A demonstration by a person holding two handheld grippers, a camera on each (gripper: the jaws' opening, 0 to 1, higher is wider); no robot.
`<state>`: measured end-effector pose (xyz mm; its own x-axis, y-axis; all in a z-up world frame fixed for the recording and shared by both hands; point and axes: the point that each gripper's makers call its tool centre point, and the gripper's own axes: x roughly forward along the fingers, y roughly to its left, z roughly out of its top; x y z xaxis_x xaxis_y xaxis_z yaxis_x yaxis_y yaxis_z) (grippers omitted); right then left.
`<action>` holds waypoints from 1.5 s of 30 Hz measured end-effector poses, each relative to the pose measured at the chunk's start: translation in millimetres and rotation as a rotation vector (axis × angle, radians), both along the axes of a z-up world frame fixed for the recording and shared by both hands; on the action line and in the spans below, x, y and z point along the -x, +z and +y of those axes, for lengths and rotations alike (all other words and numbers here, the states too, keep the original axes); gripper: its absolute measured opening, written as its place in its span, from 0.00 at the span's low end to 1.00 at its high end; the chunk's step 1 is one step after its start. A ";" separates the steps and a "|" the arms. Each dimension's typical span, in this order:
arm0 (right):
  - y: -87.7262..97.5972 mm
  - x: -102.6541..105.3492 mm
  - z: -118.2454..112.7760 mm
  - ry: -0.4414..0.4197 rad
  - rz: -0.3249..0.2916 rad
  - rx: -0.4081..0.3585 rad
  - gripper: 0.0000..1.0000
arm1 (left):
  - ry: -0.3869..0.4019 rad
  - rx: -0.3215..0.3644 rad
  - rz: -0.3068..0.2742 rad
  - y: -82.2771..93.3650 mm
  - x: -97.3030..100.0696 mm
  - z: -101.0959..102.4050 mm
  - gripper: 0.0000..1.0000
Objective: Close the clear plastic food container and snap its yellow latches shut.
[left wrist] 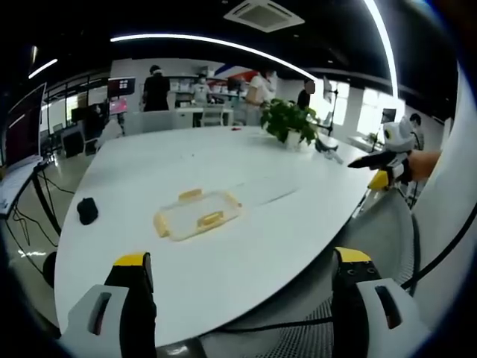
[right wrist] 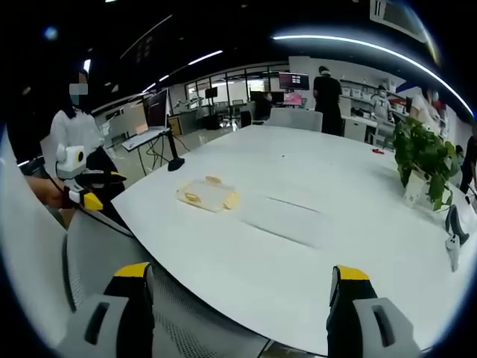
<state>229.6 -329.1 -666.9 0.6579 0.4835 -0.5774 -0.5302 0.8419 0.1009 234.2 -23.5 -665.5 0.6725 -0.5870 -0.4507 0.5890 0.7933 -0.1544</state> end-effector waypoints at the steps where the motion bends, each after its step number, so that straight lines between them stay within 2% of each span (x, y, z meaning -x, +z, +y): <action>1: 0.2 0.0 0.5 0.002 -0.001 -0.001 0.99 | -0.002 -0.009 -0.002 -0.6 0.1 0.4 0.98; 14: 1.5 0.8 2.6 0.009 0.003 -0.012 0.99 | -0.002 -0.009 0.010 -2.5 1.0 1.1 0.97; 23: 2.5 -1.2 6.5 0.040 -0.007 0.008 0.98 | -0.023 -0.012 0.013 -2.3 -3.0 2.2 0.96; 25: 4.9 -3.4 8.0 0.048 -0.025 0.006 0.96 | -0.024 -0.013 0.014 -2.7 -4.8 3.2 0.96; 29: 6.8 -7.1 13.4 0.077 -0.036 0.022 0.95 | -0.035 -0.016 0.012 -2.1 -9.6 4.4 0.95; 37: 11.7 -16.9 28.0 0.149 -0.063 0.042 0.88 | -0.109 -0.078 -0.007 -5.8 -18.4 7.2 0.93; 45: 11.5 -30.5 48.0 0.234 -0.064 0.070 0.88 | -0.155 -0.113 -0.023 -3.2 -34.0 14.8 0.93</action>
